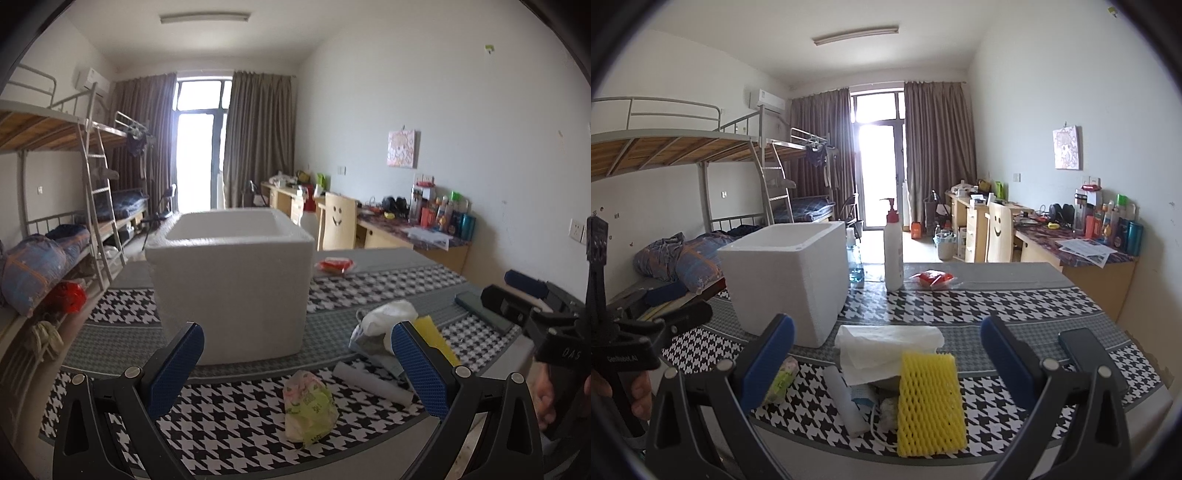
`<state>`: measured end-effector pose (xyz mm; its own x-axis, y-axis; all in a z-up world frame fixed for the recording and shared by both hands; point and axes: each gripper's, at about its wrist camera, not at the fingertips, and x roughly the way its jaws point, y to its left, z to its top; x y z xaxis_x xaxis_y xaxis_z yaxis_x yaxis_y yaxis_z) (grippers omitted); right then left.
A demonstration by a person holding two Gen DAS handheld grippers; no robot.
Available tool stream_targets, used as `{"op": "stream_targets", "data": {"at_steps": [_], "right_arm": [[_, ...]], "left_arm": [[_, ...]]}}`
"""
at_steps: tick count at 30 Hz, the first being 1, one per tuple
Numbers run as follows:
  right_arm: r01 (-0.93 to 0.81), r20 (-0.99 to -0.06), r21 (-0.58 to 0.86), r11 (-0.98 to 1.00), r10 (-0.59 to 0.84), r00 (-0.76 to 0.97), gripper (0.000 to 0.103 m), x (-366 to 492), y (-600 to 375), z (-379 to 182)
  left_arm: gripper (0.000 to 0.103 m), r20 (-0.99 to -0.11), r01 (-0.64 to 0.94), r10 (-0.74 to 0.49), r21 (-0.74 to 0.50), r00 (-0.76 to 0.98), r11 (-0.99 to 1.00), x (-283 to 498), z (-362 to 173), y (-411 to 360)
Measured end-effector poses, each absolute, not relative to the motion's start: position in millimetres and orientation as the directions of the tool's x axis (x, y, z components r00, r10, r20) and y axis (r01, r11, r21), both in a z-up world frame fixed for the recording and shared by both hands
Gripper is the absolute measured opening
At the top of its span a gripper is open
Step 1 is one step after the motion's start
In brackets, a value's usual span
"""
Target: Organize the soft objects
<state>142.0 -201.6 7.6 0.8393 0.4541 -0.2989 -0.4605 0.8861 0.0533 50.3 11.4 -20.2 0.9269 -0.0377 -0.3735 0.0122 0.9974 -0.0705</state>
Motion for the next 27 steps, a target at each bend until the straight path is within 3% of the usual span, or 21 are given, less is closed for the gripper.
{"op": "stream_targets", "data": {"at_steps": [27], "right_arm": [[-0.413,-0.478,0.039,0.910,0.380,0.792,0.102,179,-206,-33]], "left_arm": [[0.102,-0.571,0.015,-0.049,-0.064,0.820,0.998,95,-67,6]]}}
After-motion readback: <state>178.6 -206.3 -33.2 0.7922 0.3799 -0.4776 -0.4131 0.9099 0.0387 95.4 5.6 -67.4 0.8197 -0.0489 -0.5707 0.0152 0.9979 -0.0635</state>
